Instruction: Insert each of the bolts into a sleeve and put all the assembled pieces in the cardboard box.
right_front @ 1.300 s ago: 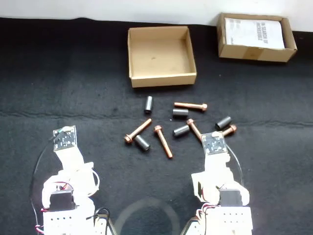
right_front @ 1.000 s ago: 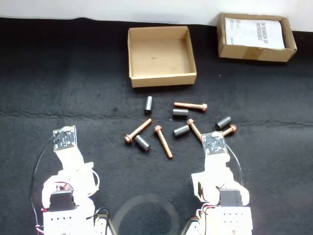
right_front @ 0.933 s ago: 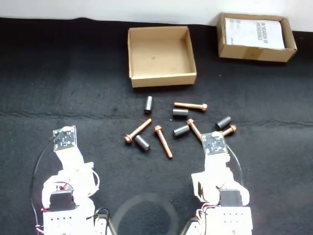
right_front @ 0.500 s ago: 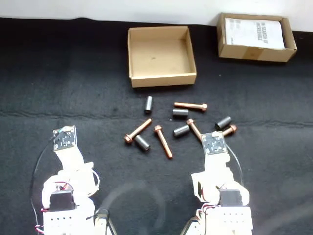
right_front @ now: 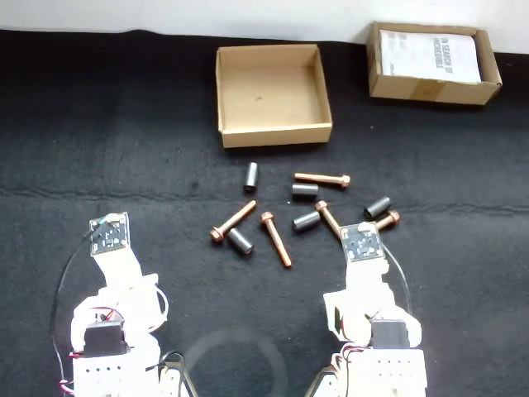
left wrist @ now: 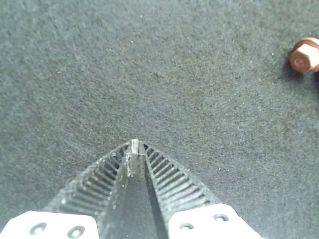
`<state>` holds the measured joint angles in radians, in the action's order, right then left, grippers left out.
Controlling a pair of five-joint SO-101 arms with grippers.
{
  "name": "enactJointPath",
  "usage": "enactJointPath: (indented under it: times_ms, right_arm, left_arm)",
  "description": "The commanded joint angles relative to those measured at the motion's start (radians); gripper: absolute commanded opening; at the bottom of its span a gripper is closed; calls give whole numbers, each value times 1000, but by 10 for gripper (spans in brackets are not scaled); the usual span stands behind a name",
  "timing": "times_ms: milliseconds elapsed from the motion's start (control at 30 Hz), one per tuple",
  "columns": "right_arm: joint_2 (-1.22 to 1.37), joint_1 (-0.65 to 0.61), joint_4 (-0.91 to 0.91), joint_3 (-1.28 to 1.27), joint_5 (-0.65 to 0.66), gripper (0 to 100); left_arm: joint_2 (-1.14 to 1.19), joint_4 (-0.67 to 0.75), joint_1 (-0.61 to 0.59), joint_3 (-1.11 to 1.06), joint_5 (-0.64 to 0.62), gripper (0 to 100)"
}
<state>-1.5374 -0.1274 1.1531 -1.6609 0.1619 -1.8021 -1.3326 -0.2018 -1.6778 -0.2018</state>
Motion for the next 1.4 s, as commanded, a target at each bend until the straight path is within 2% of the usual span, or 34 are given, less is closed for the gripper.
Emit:
enactJointPath:
  times_ms: [0, 1000, 1167, 1367]
  right_arm:
    - [-8, -7, -8, -84, 2, 8]
    - [-8, -7, -8, -84, 3, 8]
    - [-8, -108, -12, -85, 6, 8]
    - [-8, -128, -15, -76, 6, 8]
  left_arm:
    - [-7, -2, -8, -18, 2, 35]
    - [-7, -2, -8, -18, 2, 35]
    - [-7, -2, -8, -18, 2, 35]
    - [-7, -2, -8, -18, 2, 35]
